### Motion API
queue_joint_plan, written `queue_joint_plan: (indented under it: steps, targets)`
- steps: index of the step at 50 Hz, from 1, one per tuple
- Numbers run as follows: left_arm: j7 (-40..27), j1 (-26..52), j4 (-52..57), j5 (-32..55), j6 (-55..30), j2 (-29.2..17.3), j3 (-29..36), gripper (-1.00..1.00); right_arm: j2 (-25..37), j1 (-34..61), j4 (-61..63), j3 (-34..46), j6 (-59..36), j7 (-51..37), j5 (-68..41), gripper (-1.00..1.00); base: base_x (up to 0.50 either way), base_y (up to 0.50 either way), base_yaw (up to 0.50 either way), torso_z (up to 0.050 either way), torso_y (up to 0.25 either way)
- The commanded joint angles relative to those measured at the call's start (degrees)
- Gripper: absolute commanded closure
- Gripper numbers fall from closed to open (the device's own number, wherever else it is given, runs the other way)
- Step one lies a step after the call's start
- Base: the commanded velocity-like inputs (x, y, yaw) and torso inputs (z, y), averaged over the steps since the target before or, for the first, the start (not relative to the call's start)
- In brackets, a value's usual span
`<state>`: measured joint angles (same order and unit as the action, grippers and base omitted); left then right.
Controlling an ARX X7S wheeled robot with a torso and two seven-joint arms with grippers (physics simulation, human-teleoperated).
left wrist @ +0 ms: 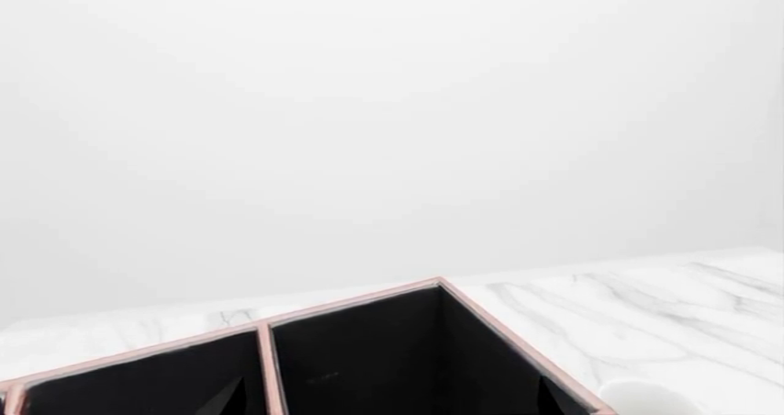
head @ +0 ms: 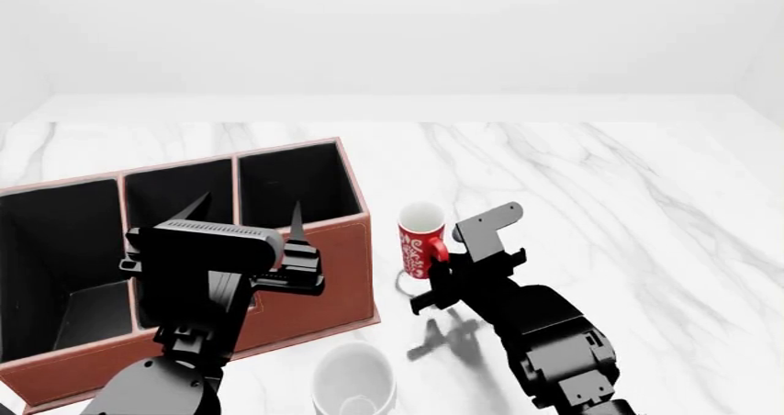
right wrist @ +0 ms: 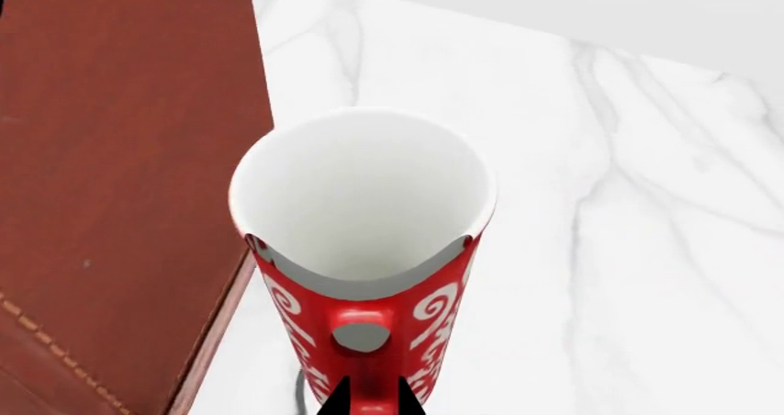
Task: Pick up the red mug and place it to the right of the caddy.
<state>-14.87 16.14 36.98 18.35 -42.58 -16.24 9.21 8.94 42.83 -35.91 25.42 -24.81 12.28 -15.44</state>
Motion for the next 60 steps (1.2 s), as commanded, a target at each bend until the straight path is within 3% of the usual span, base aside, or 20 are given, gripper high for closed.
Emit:
queue_joint_plan:
  steps: [1, 9, 22, 31, 32, 53, 60]
  targets:
    - [-0.24, 0.02, -0.01, 0.20, 0.06, -0.22, 0.30, -1.00, -1.64, 1.35, -5.56, 1.60, 4.17, 2.68, 0.80, 1.00, 0.00, 0.00, 0.00, 0.000, 0.000]
    - [-0.38, 0.09, 0.11, 0.59, -0.05, -0.37, 0.18, -1.00, -2.20, 2.15, -8.13, 1.98, 4.49, 3.24, 0.64, 1.00, 0.00, 0.00, 0.00, 0.000, 0.001]
    - [-0.73, 0.02, -0.14, 0.54, 0.35, -0.58, 0.61, -1.00, -6.43, 9.56, -31.82, 3.67, 8.34, 2.42, 3.05, 1.00, 0.00, 0.00, 0.00, 0.000, 0.000]
    - [-0.81, 0.13, -0.48, 0.67, 0.66, -0.72, 0.75, -1.00, -7.35, 11.27, -36.29, 3.50, 10.44, 2.17, 2.67, 1.00, 0.00, 0.00, 0.00, 0.000, 0.000]
    - [-0.82, 0.14, -0.49, 0.71, 0.66, -0.74, 0.74, -1.00, -7.23, 11.01, -35.34, 3.73, 9.56, 3.28, 2.51, -1.00, 0.00, 0.00, 0.00, 0.000, 0.000]
    - [-1.19, 0.19, -0.65, 1.07, 0.97, -1.09, 1.07, -1.00, -4.36, 7.60, -23.70, 3.93, 3.74, 1.57, 0.62, -1.00, 0.00, 0.00, 0.00, 0.000, 0.000]
    - [-1.38, 0.17, -0.41, 1.46, 0.82, -1.23, 0.79, -1.00, 1.06, -0.93, -2.42, 4.00, -8.69, -2.38, -1.12, -1.00, 0.00, 0.00, 0.00, 0.000, 0.000]
